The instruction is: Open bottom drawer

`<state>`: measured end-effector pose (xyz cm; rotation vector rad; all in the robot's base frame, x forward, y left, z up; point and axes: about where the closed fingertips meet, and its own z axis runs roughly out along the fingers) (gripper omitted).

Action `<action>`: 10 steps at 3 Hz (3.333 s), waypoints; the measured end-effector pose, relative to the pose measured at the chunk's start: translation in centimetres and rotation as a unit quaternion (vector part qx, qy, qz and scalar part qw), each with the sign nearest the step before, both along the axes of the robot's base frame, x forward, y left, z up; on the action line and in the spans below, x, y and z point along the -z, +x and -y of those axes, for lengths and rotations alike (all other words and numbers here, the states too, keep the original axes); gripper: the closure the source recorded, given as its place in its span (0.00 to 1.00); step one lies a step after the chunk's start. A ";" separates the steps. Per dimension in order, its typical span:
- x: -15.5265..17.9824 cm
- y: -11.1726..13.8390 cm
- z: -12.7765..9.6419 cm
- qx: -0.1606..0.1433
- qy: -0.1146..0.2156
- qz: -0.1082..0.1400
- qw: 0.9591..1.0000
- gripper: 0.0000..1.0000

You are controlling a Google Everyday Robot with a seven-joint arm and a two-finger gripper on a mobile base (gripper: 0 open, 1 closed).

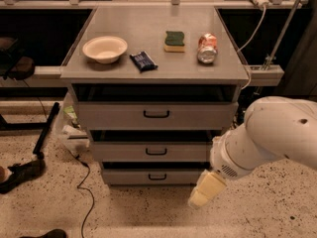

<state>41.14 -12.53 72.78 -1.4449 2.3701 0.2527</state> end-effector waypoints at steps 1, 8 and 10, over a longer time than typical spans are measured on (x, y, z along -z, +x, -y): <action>5.7 0.9 1.9 0.031 0.005 -0.010 0.999 0.00; 38.0 9.9 0.1 -0.014 0.155 0.001 0.988 0.00; 44.4 14.2 1.2 -0.060 0.221 0.034 0.973 0.00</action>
Offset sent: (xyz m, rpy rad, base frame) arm 0.0549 -0.0393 -0.2253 0.1157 -0.0415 -0.1614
